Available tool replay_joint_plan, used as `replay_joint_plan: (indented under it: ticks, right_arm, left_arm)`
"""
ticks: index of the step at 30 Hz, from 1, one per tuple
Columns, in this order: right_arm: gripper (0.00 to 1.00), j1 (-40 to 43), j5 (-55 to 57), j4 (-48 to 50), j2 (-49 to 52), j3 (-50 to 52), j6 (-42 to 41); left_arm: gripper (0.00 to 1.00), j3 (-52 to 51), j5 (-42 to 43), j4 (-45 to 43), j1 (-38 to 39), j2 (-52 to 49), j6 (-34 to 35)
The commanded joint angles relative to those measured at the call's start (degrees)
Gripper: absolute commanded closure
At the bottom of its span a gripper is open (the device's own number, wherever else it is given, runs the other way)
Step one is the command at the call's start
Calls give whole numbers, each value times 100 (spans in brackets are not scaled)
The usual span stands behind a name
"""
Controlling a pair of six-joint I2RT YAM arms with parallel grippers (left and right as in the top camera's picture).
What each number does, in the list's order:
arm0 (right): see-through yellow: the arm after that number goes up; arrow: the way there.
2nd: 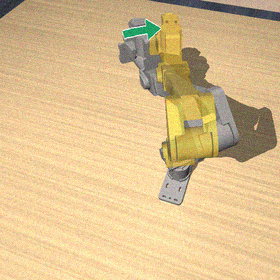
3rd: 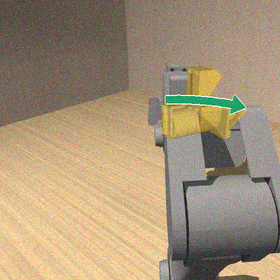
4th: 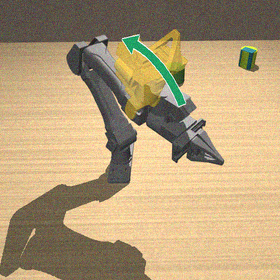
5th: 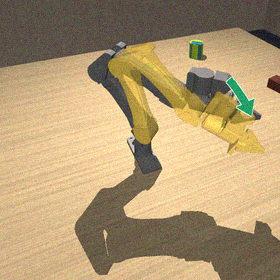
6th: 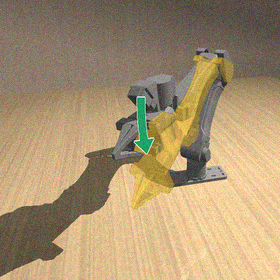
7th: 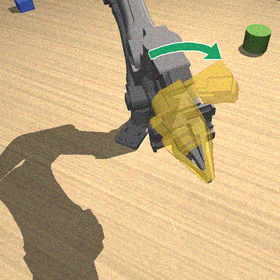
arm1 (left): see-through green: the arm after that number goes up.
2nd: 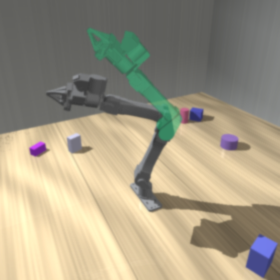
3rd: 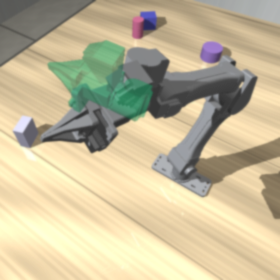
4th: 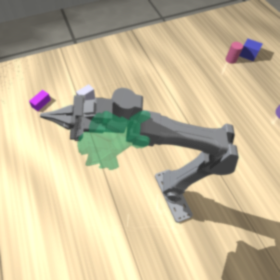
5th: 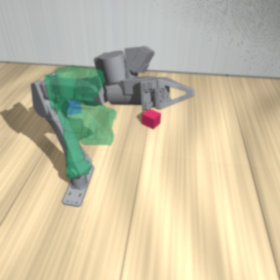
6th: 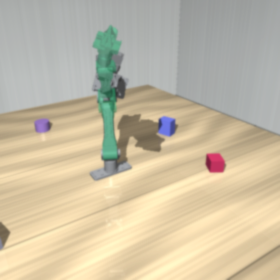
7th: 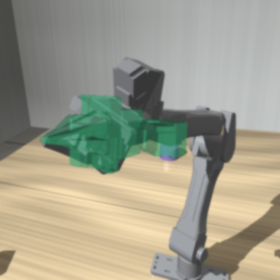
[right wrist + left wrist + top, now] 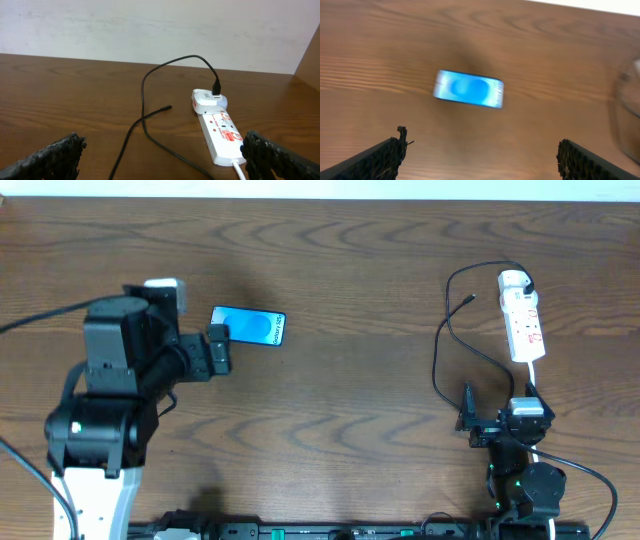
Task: Plug charger to phone and switch on socket
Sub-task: 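Move the left gripper forward over the blue phone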
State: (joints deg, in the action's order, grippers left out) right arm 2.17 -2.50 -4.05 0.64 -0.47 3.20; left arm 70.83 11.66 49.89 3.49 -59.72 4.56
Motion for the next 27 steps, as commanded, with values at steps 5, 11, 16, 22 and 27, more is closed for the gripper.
replay_joint_plan:
  ticks: [5,11,16,22,27]
  right_arm:
    - [1,20,46,-22,-37,15,24]
    - [1,20,46,-22,-37,15,24]
    - [1,20,46,-22,-37,15,24]
    - [1,20,44,-22,-37,15,24]
    - [1,20,46,-22,-37,15,24]
  left_arm:
    - [2,129,1491,918,-17,-319,48]
    - [1,131,1471,1014,-17,-426,417]
    - [1,232,629,1056,-17,-468,1405]
    - [2,1086,-247,1569,-13,-1016,2245]
    - [4,2114,-837,2177,-13,-1836,2874]
